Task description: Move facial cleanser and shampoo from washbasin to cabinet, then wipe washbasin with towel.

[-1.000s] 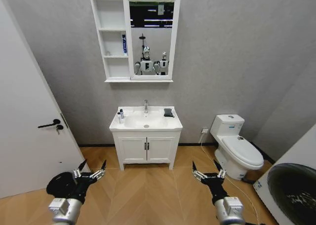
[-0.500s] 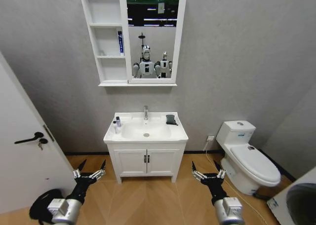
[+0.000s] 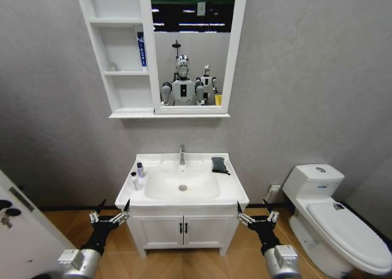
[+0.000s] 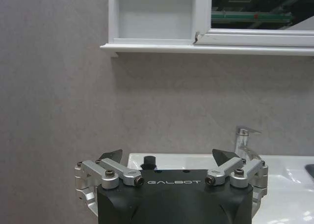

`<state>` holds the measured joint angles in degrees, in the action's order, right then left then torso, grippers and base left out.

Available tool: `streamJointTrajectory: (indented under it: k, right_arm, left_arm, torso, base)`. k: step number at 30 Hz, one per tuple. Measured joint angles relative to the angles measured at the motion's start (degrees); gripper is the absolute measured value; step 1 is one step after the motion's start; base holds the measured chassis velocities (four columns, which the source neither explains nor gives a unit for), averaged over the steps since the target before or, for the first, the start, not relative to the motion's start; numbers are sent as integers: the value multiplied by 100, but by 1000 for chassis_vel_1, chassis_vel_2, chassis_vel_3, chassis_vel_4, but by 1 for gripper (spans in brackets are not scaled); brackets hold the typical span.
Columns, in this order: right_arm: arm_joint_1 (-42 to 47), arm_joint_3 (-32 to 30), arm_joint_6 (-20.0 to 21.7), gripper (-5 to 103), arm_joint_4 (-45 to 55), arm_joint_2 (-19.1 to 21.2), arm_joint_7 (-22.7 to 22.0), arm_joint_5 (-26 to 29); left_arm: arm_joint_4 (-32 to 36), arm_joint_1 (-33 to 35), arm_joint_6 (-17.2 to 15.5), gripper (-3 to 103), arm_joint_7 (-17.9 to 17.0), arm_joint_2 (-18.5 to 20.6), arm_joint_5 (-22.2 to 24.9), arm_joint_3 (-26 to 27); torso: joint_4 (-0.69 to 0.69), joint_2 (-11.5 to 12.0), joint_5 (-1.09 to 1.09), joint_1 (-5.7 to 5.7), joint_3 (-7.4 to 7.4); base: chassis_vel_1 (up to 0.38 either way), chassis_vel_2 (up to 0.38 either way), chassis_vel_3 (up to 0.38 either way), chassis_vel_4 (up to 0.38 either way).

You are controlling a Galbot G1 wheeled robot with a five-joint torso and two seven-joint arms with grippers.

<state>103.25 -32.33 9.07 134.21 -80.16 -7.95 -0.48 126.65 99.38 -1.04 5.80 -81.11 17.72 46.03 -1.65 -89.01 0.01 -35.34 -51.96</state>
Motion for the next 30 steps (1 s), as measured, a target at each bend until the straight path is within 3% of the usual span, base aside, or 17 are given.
streamJointTrajectory:
  k: [2, 7, 14, 23, 25, 27, 28, 30]
  right_arm:
    - [-78, -16, 8, 100, -88, 18, -28, 63]
    - [-188, -18, 42, 100, -154, 55, -65, 167]
    - [-607, -125, 273, 100, -211, 226, -156, 506]
    - [-991, -126, 521, 100, -286, 325, -237, 737]
    - [-1034, -136, 550, 100, -294, 399, -246, 815]
    - [-1013, -146, 549, 100, -283, 423, -237, 818]
    - [-978, -139, 549, 100, -240, 430, -207, 818]
    - [-968, -126, 550, 100, -213, 441, -188, 818]
  left_arm:
    - [-91, -208, -64, 100, -226, -23, -115, -157]
    - [-234, -477, -240, 100, -329, -27, -193, -368]
    - [-982, -1136, -583, 100, -386, 157, -280, -750]
    - [-1712, -1577, -547, 100, -387, 214, -292, -921]
    - [-2277, -2015, -494, 100, -485, 240, -321, -899]
    - [-2672, -2394, -474, 100, -576, 232, -320, -853]
    - [-2908, -2680, -462, 100, -600, 245, -307, -831]
    - [-3046, -2815, -462, 100, -598, 257, -284, -832]
  torso:
    - [-4, 0, -2, -1, -1]
    - [-1, -6, -1, 14, 4]
    - [-3, -4, -1, 9, 1]
    - [1, -2, -1, 4, 0]
    - [-3, -3, -1, 5, 1]
    - [1, -2, -3, 6, 0]
    - [-6, -2, -1, 5, 1]
    - [-4, -2, -2, 6, 0]
  base:
    - [-66, 51, 39, 9]
    - [23, -23, -26, 9]
    - [37, -39, -31, 41]
    - [0, 0, 0, 0]
    - [0, 0, 0, 0]
    - [0, 0, 0, 0]
    - [0, 0, 0, 0]
    - [0, 0, 0, 0]
